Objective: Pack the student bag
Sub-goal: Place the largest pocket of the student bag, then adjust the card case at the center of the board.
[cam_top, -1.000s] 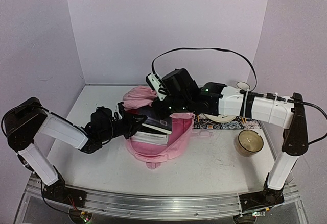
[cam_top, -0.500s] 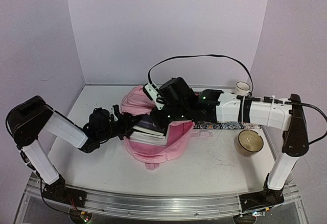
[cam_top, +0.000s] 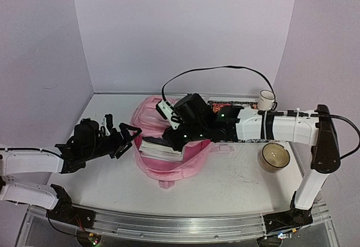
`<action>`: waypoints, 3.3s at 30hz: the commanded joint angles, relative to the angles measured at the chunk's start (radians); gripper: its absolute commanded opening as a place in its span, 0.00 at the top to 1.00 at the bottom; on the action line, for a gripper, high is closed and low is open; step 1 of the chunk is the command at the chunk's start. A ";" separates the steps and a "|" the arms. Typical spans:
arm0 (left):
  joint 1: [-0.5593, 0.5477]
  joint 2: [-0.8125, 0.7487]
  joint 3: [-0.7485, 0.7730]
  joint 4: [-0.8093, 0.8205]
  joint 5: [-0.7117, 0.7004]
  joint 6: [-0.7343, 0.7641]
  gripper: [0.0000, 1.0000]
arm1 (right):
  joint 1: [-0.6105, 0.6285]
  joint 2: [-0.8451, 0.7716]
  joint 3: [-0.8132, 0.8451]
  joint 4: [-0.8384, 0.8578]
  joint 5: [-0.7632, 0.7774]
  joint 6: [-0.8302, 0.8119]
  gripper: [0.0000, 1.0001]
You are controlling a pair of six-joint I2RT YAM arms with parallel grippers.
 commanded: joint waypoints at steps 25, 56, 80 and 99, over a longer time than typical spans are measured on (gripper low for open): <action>0.266 0.578 0.714 -0.547 0.017 0.461 0.03 | -0.183 -0.096 -0.221 -0.022 -0.002 0.534 0.02; 0.021 0.153 0.225 -0.421 0.107 0.133 1.00 | -0.182 0.288 0.305 -0.026 -0.135 0.200 0.66; -0.283 0.124 0.417 -0.622 -0.266 0.166 0.50 | -0.170 -0.029 0.020 -0.005 -0.045 0.133 0.38; -0.036 -0.070 0.222 -0.751 -0.304 0.218 0.34 | 0.192 0.001 -0.216 0.305 0.082 0.356 0.49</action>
